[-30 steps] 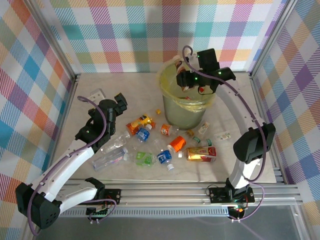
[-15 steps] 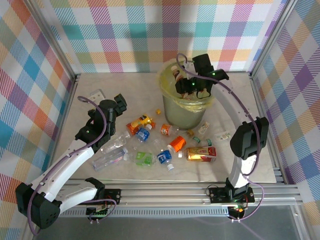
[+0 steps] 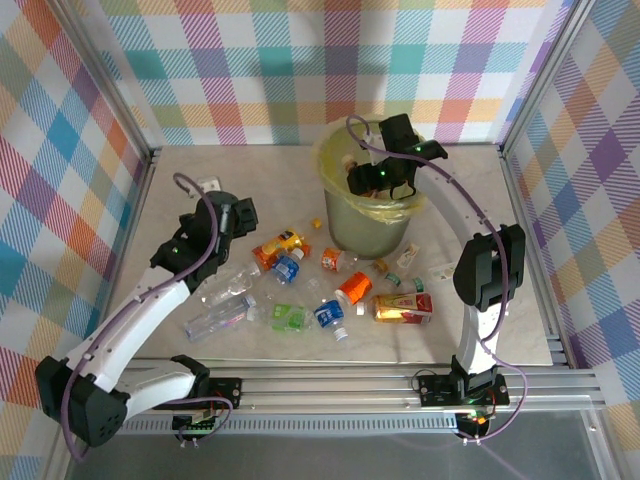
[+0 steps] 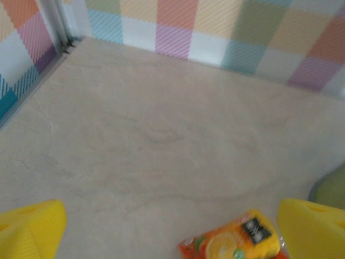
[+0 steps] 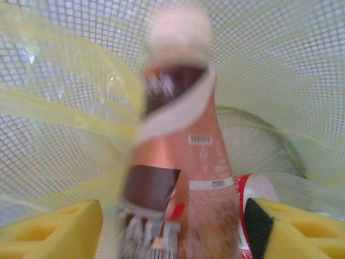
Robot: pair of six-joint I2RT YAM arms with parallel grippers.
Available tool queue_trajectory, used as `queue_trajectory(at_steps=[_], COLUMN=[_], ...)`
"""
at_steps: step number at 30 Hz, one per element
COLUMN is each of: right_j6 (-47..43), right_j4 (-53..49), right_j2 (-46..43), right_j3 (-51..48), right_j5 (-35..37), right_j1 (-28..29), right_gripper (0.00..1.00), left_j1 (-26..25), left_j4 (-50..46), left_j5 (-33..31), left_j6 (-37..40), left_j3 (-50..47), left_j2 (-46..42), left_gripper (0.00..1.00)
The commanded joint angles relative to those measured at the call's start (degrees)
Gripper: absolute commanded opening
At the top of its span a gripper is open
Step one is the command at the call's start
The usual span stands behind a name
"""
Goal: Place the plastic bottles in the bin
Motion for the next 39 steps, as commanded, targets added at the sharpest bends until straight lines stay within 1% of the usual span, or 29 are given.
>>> queue_trajectory(at_steps=[1,7,11,17,21,24,33,39], right_j6=[-0.65,-0.52,-0.17,0.05,0.86,2.30,6.95,8.77], right_j4=[0.06,0.40,0.36,0.26,0.50,0.60,0.69,0.63], right_j2=[-1.01,-2.66,-4.12,-7.79,-10.78,-13.27,-21.72,-26.02], right_j3=[0.20,-0.06,-0.06,-0.91,-2.03,-3.08,-6.60,-8.44], right_j5=[0.20,0.95,1.91,3.90,5.65,7.55,15.93,18.97], right_j1=[-0.24,-0.34,-0.40,-0.47,-0.42,-0.42,-0.42,-0.42], right_gripper=[0.74,0.82,0.85,0.91,1.00,1.00,1.00,1.00], left_j1=[1.59,1.78,1.75,1.72,1.86,1.87,3.09,3.28], left_j4=[-12.44,-22.30,-27.82,-32.99,-35.44,-36.49,-39.64,-38.85], left_j5=[7.93,12.95,12.35,11.76,10.30,9.62,11.16,16.83], left_j6=[9.01,15.08,17.60,21.36,23.70,24.87,25.84,27.29], left_j3=[4.56,9.47,12.12,13.28,12.91,12.07,9.66,7.58], left_j2=[2.63,5.98,8.94,13.14,16.94,19.32,24.06,24.05], left_gripper=[1.00,1.00,1.00,1.00,1.00,1.00,1.00,1.00])
